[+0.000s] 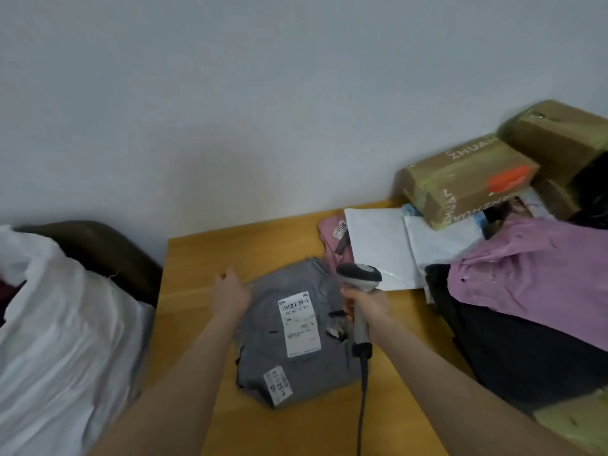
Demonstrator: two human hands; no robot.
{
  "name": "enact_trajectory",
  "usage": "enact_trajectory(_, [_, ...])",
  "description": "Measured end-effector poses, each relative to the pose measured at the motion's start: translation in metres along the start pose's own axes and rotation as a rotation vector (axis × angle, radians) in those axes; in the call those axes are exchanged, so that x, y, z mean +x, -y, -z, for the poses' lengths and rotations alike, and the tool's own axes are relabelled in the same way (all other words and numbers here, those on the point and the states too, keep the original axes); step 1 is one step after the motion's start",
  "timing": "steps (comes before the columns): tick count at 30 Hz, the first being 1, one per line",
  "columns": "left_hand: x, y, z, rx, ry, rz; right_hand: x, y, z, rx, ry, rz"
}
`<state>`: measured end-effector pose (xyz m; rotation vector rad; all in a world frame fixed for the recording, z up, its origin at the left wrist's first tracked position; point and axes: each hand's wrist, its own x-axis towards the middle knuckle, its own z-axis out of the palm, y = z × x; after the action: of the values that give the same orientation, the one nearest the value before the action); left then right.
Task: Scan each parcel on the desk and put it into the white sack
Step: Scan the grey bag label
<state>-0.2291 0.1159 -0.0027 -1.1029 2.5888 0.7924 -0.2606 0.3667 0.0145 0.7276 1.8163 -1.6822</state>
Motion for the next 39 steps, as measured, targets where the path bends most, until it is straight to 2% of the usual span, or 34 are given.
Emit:
enact_trajectory(5, [-0.017,0.020,-0.035,0.048,0.189,0.147,0.018,-0.019,-0.029,-0.128,0.065,0.014])
enact_trajectory(9, [0.003,0.056,-0.077,-0.070,0.229,0.251,0.023,-0.040,-0.044,-0.160,0.161,-0.059])
enact_trajectory(14, [-0.018,0.037,-0.058,-0.153,0.192,0.199,0.027,-0.044,-0.047,-0.080,0.131,-0.101])
enact_trajectory(21, [-0.010,0.037,-0.064,-0.110,0.189,0.121,0.023,-0.042,-0.048,-0.064,0.145,-0.104])
enact_trajectory(24, [-0.009,0.037,-0.062,-0.210,0.150,0.136,0.019,-0.041,-0.046,-0.038,0.121,-0.082])
enact_trajectory(34, [-0.016,0.008,0.002,-0.654,0.051,0.165,-0.047,-0.019,-0.037,-0.025,0.032,0.155])
enact_trajectory(39, [-0.039,-0.003,0.023,-0.705,0.003,0.133,-0.094,-0.014,-0.035,-0.075,0.082,0.270])
